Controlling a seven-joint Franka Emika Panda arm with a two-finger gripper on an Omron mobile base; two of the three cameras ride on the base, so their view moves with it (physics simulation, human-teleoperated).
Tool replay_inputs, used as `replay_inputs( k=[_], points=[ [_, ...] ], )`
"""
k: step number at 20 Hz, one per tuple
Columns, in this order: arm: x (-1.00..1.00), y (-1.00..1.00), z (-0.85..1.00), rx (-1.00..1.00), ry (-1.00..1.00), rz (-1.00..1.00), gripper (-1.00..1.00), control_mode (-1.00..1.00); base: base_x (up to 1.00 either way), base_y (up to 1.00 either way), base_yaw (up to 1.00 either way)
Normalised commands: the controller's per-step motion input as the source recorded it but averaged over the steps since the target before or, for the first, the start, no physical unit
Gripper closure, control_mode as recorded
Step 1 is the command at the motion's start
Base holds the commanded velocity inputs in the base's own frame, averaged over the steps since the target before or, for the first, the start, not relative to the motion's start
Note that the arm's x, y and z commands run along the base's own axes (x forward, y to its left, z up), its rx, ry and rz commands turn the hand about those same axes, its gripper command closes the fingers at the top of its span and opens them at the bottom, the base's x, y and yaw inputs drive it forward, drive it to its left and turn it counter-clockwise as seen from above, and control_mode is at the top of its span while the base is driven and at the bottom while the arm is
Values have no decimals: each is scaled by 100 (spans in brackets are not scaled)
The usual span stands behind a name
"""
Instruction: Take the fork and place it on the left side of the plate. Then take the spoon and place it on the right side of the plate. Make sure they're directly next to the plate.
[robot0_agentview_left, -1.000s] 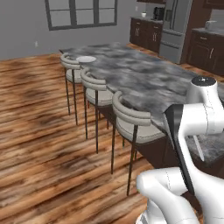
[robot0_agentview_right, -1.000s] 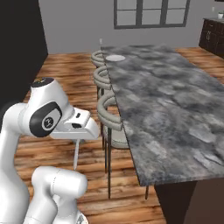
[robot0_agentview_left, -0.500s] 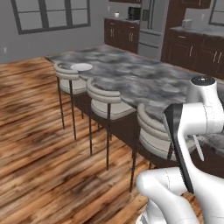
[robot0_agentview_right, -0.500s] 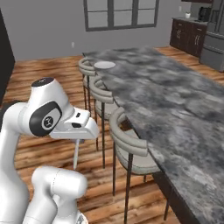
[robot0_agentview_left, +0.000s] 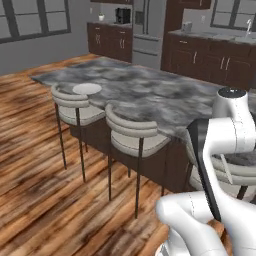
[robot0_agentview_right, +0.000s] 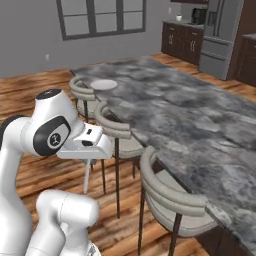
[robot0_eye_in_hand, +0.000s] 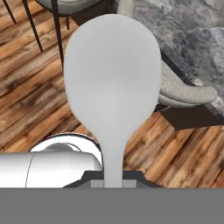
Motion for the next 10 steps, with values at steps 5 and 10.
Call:
replay_inputs(
  k=[5, 10],
  points=[
    [0, 0, 0, 0, 0, 0, 100, 100, 81, 92, -35],
    [0, 0, 0, 0, 0, 0, 100, 100, 70, 92, -34]
  ],
)
